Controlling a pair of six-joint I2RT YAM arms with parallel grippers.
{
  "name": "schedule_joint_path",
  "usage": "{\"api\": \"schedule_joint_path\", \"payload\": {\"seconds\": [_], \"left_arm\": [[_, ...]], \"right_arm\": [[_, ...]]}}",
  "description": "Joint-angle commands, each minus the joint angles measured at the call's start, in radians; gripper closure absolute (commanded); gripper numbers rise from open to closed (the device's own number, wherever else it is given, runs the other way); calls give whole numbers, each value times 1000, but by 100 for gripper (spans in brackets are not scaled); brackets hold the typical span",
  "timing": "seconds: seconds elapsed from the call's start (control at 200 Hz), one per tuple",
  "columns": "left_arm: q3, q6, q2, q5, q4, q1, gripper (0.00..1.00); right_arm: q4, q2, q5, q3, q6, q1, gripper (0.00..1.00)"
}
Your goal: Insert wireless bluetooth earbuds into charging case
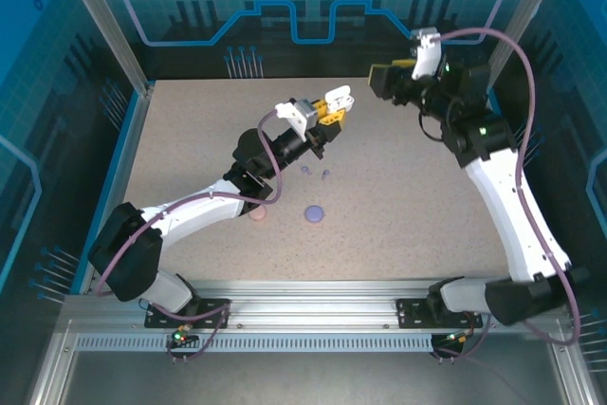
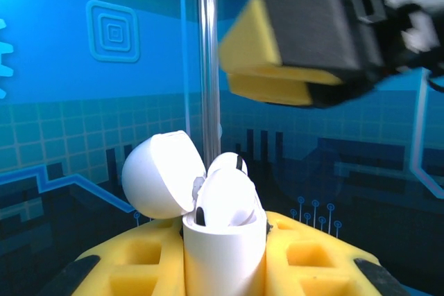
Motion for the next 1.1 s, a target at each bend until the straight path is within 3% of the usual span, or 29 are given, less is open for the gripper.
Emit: {"api": "schedule_joint_path", "payload": {"seconds": [0.0,0.185,0.36,0.595,1.095], "left_arm": [[-18,-6,-16,71,46,-3,100],[-8,-21,-7,131,12,-3,100],[14,-29,12,152,-17,-3,100],[35,-36,43,155,-27,-3,100],[51,-35,84,135,-26,-2,100]], "right_arm": [[-248,132,-47,216,65,-18,44],[-533,402,-126,618,75,-32,49],[-663,558,-198,811,74,-30,75],[-662,558,-214,742,56,8,92],[-658,421,-192,505,-5,106,97]]}}
